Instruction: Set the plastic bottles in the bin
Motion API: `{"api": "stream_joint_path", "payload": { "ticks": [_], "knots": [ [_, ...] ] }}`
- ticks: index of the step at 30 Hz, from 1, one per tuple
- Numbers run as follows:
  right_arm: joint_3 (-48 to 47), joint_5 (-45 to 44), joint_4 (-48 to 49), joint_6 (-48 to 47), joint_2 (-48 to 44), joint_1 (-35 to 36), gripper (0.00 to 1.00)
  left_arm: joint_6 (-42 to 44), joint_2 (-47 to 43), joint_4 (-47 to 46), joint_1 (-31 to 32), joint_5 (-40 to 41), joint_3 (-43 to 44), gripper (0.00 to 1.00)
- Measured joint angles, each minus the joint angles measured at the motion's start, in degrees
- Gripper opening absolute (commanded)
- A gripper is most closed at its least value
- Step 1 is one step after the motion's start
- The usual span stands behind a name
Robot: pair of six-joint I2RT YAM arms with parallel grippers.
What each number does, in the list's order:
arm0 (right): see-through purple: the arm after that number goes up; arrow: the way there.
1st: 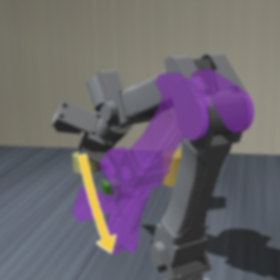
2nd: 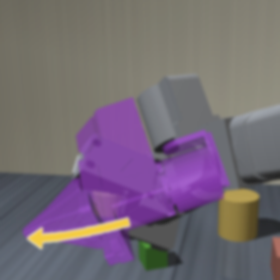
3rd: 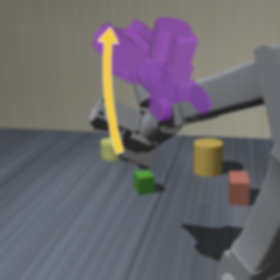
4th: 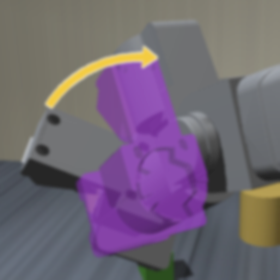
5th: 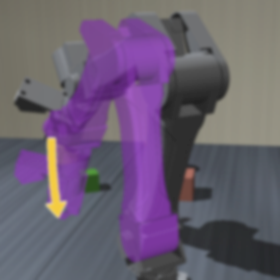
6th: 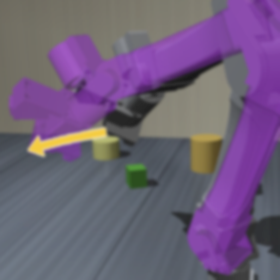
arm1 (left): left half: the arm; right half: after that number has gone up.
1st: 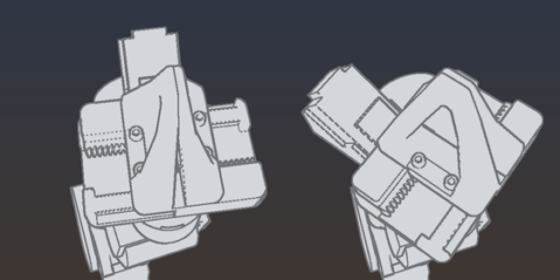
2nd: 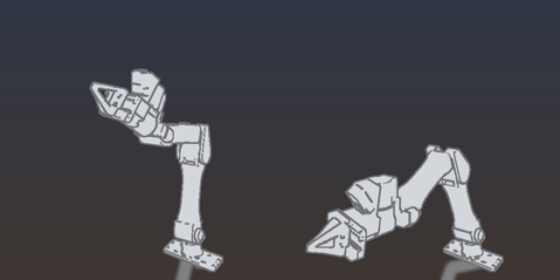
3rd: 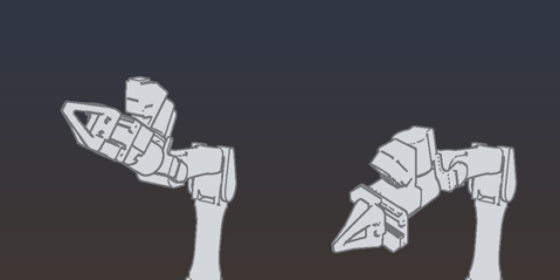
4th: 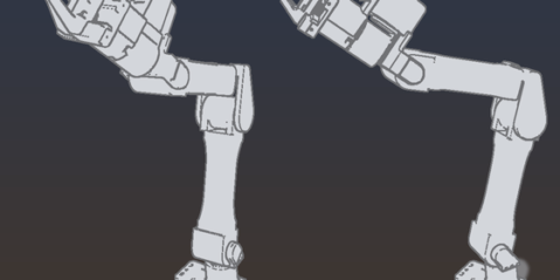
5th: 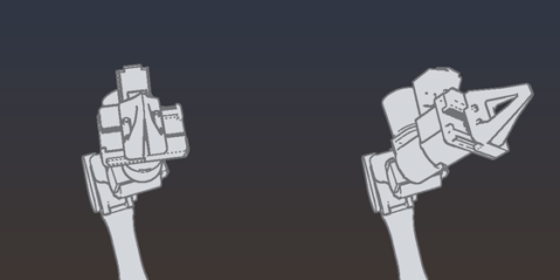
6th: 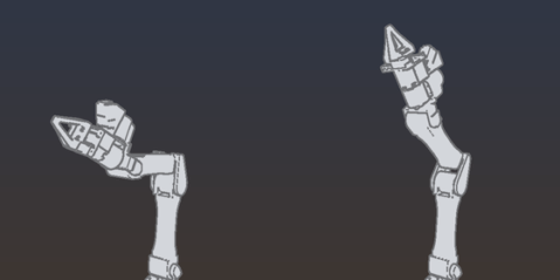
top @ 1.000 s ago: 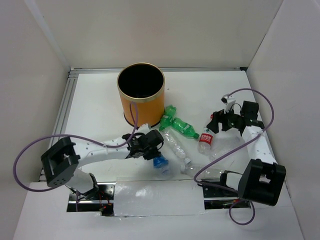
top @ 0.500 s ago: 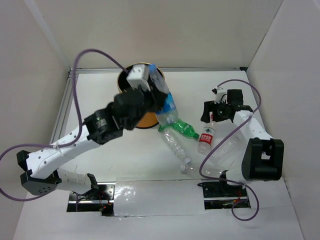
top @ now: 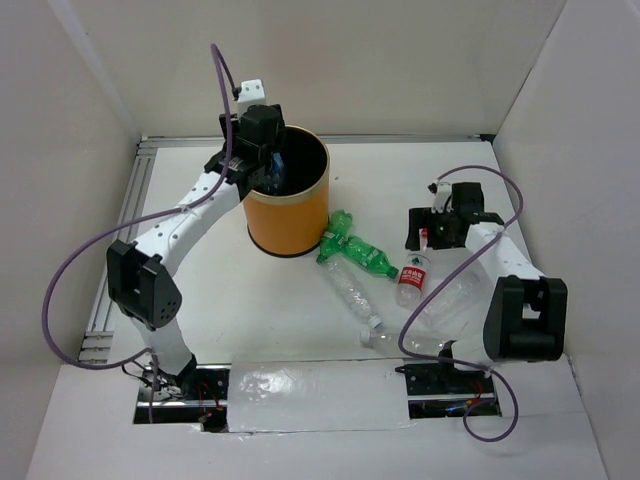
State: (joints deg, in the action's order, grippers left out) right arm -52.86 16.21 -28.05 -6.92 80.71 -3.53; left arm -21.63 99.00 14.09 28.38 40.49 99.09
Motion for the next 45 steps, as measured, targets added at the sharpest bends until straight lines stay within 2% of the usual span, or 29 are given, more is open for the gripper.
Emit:
{"api": "stream_joint_path", "payload": {
  "ticks": [2, 4, 8, 9, 13, 16, 17, 19, 21, 26, 29, 32, 36, 38, 40, 42, 43, 44, 45],
  "knots": [
    [-0.02, -0.04, -0.31, -0.02, 0.98, -0.04, 1.0, -0.28, 1.73, 0.7, -0.48, -0.57, -0.09, 1.0],
    [-0.07, -0.35, -0.37, -0.04, 3.08, -0.04, 0.95, -0.17, 2.12, 1.11, -0.2, -1.22, -0.09, 1.0],
    [-0.63, -0.76, -1.44, 0.31, 9.51, -0.04, 0.78, 2.27, 0.63, 0.83, 2.54, -1.18, -0.15, 1.0],
    [-1.05, -0.37, -1.95, 0.52, 10.82, -0.04, 0.65, 3.37, -0.33, 0.48, 3.85, -1.09, -0.57, 1.0],
    [-3.63, 0.98, -3.5, 0.76, 13.11, -0.07, 0.3, 5.44, -9.11, -0.59, 13.33, -1.03, -7.08, 1.0],
    [-5.2, 2.47, -5.33, -0.02, 13.2, -0.44, 0.17, 2.8, -17.22, 0.31, 23.74, -1.95, -13.42, 1.0],
    [-6.21, 3.34, -6.16, -0.76, 13.16, -0.52, 0.1, 0.37, -19.54, 0.74, 27.02, -2.29, -15.61, 1.0],
    [-10.34, 6.01, -8.31, -2.93, 13.07, -0.9, 0.09, -5.97, -23.45, 1.53, 32.0, -3.28, -21.24, 1.0],
    [-16.15, 9.51, -9.66, -5.6, 12.94, -1.03, 0.07, -12.94, -26.12, 2.14, 34.07, -4.37, -28.24, 1.0],
    [-34.14, 22.4, -7.63, -11.3, 12.46, 0.02, 0.07, -28.68, -27.02, 1.57, 34.45, -7.39, -47.06, 1.0],
    [-41.97, 27.56, -1.79, -10.84, 12.31, 4.44, 0.02, -34.58, -26.99, -1.09, 34.32, -9.92, -55.84, 1.0],
    [-50.07, 29.92, 4.72, -9.27, 13.73, 12.17, 0.01, -38.56, -26.62, -4.55, 33.9, -12.31, -58.55, 1.0],
    [-67.01, 31.71, 10.08, -6.27, 22.25, 21.94, 0.01, -41.07, -25.07, -11.52, 33.31, -14.75, -58.69, 1.0],
    [-73.77, 31.5, 11.76, -5.25, 26.69, 25.86, 0.04, -41.79, -23.61, -14.01, 33.27, -16.0, -58.38, 1.0],
    [-77.24, 30.86, 12.7, -4.35, 29.9, 29.0, 0.11, -42.05, -21.79, -15.63, 33.22, -17.29, -57.75, 1.0],
    [-78.36, 30.01, 13.55, -3.34, 32.41, 31.5, 0.45, -42.51, -19.47, -16.72, 33.0, -18.49, -56.37, 1.0],
    [-78.38, 29.35, 13.64, -2.84, 33.66, 32.59, 0.79, -43.17, -18.86, -17.05, 32.98, -19.15, -55.95, 1.0],
    [-78.34, 29.03, 13.6, -2.36, 34.71, 33.46, 0.79, -43.5, -16.41, -17.2, 32.89, -19.45, -54.03, 1.0],
    [-77.85, 28.48, 13.64, -2.08, 35.65, 34.21, 0.92, -44.41, -14.62, -17.05, 32.7, -19.82, -52.46, 1.0]
  ]
}}
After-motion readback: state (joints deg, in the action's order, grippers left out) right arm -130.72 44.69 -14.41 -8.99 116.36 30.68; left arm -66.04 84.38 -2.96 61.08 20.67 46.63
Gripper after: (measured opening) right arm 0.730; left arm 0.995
